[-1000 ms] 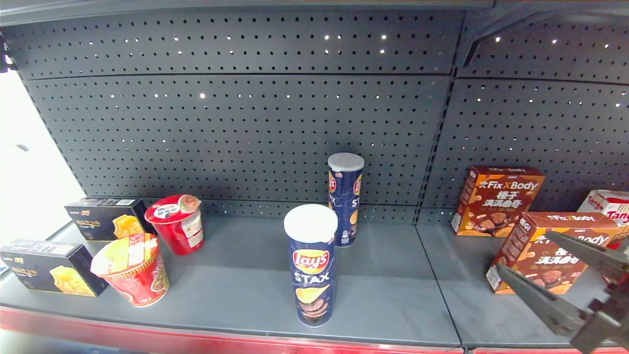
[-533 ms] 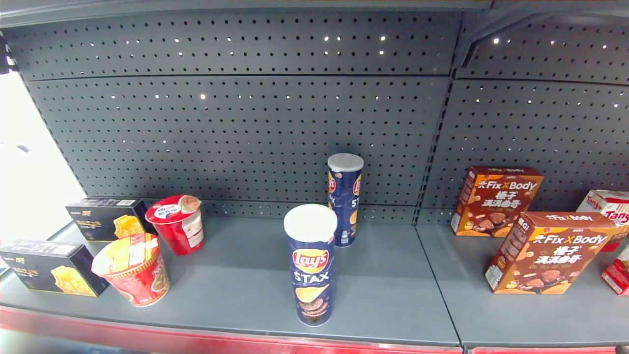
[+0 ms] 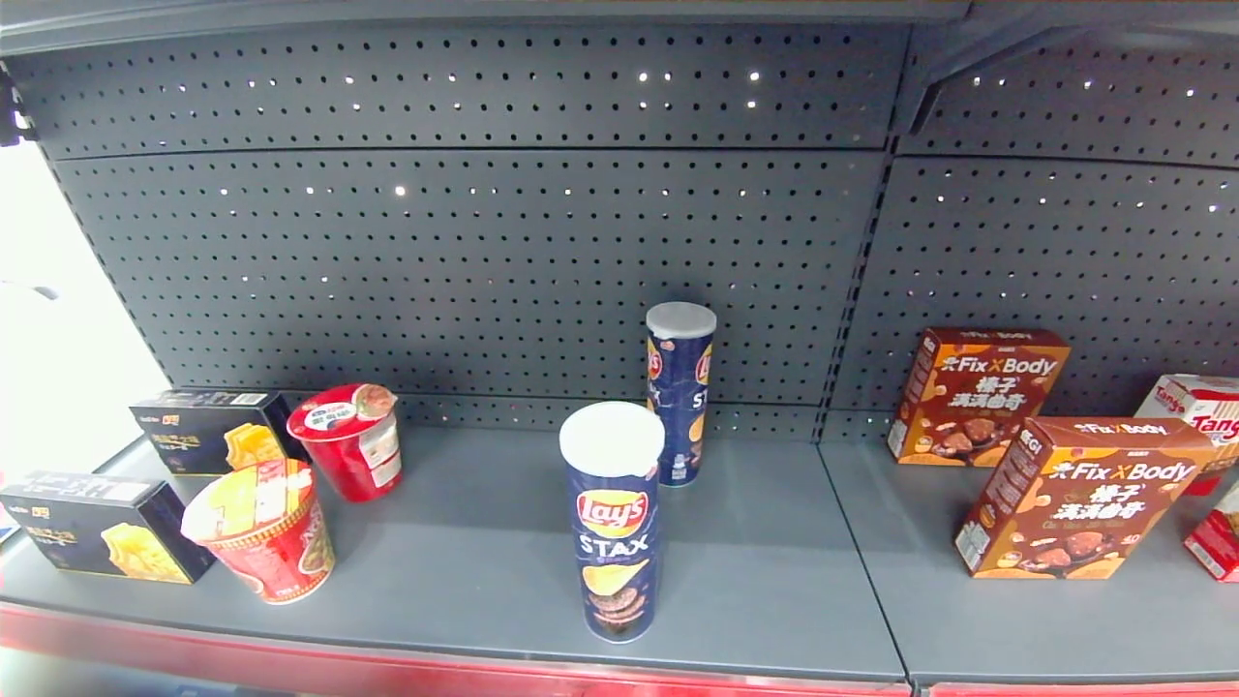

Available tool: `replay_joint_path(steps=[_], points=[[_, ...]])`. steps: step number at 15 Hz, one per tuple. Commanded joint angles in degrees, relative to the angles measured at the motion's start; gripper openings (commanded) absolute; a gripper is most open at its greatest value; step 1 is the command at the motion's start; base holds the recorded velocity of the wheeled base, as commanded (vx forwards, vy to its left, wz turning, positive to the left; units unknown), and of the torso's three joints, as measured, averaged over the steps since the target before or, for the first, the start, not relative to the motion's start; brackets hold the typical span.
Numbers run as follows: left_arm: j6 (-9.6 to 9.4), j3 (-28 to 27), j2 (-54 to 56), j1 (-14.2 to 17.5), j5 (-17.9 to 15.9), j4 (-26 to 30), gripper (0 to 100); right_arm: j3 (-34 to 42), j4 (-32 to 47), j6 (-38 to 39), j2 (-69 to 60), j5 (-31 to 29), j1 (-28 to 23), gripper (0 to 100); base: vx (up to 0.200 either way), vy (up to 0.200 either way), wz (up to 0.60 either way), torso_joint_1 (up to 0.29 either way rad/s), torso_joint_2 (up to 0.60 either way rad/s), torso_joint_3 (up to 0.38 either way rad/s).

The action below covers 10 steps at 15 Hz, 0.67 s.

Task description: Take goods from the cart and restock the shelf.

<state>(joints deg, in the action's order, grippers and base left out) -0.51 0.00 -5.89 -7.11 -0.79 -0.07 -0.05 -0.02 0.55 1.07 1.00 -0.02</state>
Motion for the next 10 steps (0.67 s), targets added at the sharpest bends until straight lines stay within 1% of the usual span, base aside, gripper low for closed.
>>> replay_joint_path(steps=[1,10], points=[[0.07,0.0,-0.1,0.0,0.0,0.0,100,0.0,0.0,-0.1,-1.1,-0.1,-0.1,100,0.0,0.0,0.0,0.0,0.0,0.0],[-0.02,0.0,-0.1,0.0,0.0,0.0,100,0.0,0.0,-0.1,-1.1,0.0,-0.1,100,0.0,0.0,0.0,0.0,0.0,0.0]])
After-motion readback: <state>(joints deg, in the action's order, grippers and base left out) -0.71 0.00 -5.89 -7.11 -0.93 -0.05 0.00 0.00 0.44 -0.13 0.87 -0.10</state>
